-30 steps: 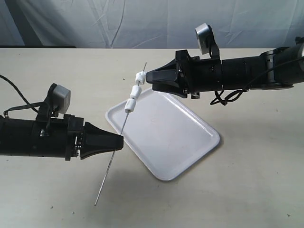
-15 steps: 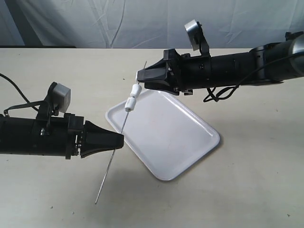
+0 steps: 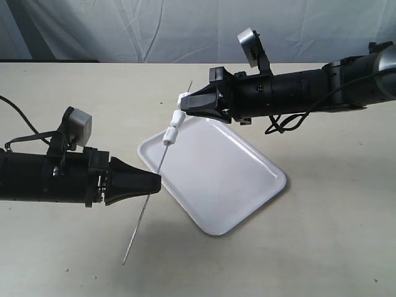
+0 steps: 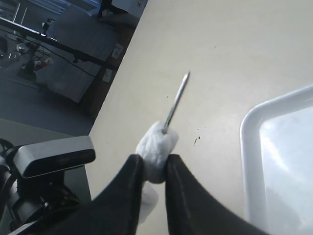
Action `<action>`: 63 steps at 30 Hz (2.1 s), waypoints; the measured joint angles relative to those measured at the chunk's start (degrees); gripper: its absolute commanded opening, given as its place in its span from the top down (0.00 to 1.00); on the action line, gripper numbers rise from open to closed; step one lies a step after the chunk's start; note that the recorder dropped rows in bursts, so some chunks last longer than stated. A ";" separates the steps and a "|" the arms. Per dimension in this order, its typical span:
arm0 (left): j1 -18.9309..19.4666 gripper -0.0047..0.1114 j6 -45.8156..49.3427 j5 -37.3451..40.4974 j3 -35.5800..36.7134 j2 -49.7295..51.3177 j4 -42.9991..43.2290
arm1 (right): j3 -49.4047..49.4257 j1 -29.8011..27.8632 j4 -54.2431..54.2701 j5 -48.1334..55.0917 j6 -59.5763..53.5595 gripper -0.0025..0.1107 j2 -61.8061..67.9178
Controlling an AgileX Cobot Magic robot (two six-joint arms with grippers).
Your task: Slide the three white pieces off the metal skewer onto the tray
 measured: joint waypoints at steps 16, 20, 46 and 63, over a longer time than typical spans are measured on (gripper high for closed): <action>0.12 0.96 -0.21 -0.49 0.00 0.00 -1.22 | -6.70 0.22 -0.22 -14.04 0.00 0.83 0.08; 0.12 0.96 -1.62 -2.85 0.00 0.00 -0.90 | -6.81 -0.30 -10.10 -15.17 5.23 0.77 0.08; 0.12 0.96 -3.05 -4.80 -1.05 0.00 -0.90 | -6.81 5.20 -13.97 -5.58 17.57 0.67 0.08; 0.12 0.96 -4.43 -6.10 -2.35 0.00 -0.90 | -6.81 5.20 -14.11 -6.69 17.56 0.67 0.08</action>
